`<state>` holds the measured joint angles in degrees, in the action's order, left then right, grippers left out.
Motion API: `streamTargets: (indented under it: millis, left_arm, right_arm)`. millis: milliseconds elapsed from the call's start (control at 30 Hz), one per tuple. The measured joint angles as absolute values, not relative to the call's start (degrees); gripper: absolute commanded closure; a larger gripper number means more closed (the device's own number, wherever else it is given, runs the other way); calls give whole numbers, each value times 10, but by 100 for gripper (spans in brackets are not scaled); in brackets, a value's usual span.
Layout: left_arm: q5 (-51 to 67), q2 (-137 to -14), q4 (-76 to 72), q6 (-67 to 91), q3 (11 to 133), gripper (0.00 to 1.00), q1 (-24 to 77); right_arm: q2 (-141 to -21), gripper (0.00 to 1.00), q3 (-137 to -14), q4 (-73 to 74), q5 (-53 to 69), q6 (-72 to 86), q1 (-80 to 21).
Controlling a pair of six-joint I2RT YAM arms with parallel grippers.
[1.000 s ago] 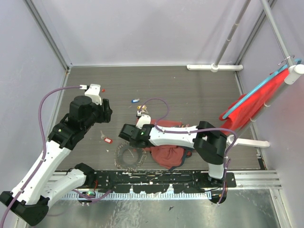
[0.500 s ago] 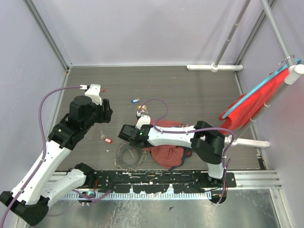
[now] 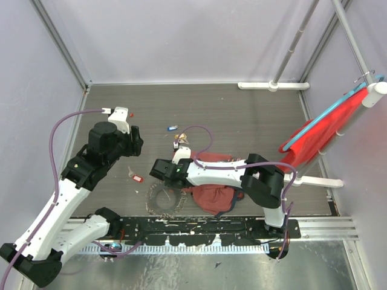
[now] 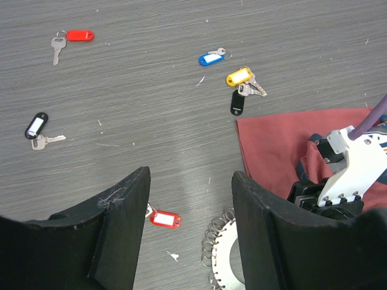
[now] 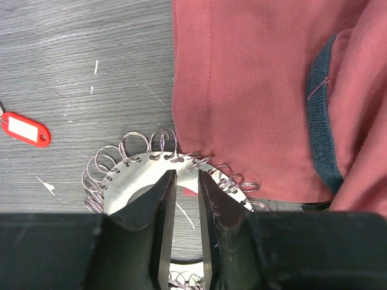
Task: Put the keys on the keyring
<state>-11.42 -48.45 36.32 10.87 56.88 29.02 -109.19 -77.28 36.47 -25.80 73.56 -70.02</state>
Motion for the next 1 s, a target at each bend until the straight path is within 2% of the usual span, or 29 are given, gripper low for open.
streamTargets:
  millis: [300, 633, 1000]
  left_arm:
    - [-118, -480, 363, 107, 569, 38, 290]
    - [-168, -444, 363, 107, 563, 37, 290]
    - [-176, -444, 363, 107, 560, 37, 290]
  right_arm:
    - [-1091, 67, -806, 364, -286, 693, -719]
    - [-1091, 65, -802, 266, -247, 597, -720]
    - [-1119, 64, -802, 252, -223, 578, -691]
